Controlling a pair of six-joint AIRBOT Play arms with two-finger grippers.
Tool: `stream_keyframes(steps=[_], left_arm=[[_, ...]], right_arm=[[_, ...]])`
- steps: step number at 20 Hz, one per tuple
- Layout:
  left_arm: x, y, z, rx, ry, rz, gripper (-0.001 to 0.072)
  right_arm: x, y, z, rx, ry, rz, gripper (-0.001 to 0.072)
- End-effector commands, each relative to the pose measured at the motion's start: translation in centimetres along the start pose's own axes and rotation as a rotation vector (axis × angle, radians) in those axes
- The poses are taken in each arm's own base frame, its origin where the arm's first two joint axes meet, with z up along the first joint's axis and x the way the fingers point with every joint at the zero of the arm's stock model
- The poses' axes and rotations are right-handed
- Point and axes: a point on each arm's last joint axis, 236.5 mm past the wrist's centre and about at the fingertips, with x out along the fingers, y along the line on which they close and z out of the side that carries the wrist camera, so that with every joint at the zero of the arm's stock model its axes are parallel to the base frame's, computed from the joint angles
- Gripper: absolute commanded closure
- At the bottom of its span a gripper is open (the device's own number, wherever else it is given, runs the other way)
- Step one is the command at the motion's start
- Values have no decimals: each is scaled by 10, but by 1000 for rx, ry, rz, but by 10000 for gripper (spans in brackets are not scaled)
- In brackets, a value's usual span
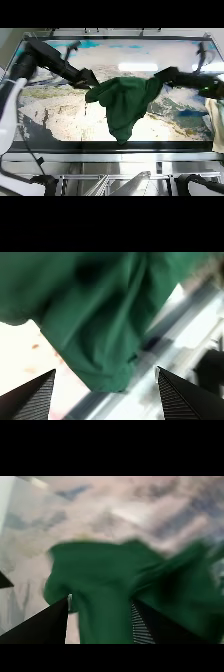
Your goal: Fold the shirts.
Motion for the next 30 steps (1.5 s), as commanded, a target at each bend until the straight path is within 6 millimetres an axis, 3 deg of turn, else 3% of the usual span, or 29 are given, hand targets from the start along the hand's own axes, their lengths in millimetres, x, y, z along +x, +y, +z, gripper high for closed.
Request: stream_keyframes(steps=[1, 4, 6, 8, 11, 15, 19, 24, 25, 26, 27, 30], left_arm=[[21, 37, 14, -108, 23, -98, -4], [-9, 49, 31, -75, -33, -63, -4], [-30, 63, 45, -72, -98, -22, -3], [-37, 75, 57, -89, -161, -2, -3], [-28, 95, 68, -137, -230, 21, 15], [7, 108, 51, -194, -167, 12, 16], [49, 108, 28, -211, -33, -21, 16], [84, 110, 32, -208, -31, -6, 19], [90, 109, 30, -207, -20, -9, 198], [93, 109, 28, -209, -13, -10, 639], [93, 108, 29, -209, -15, -18, 689], [75, 92, 35, -184, -9, -64, 690]], right_arm=[[5, -76, 1, 138, 42, -56, 280], [-47, -96, 7, 172, 41, -74, 280], [-71, -106, -16, 228, 109, -96, 279], [-77, -115, -55, 290, 172, -124, 280], [-64, -119, -118, 383, 242, -138, 280], [-37, -101, -184, 400, 387, -131, 280], [-12, -62, -207, 363, 467, -58, 280], [5, -31, -222, 339, 511, -3, 280], [8, -28, -228, 326, 525, -7, 280], [13, -24, -234, 313, 538, -13, 280], [18, -21, -242, 307, 552, -26, 280], [33, -16, -265, 276, 579, -73, 280]])
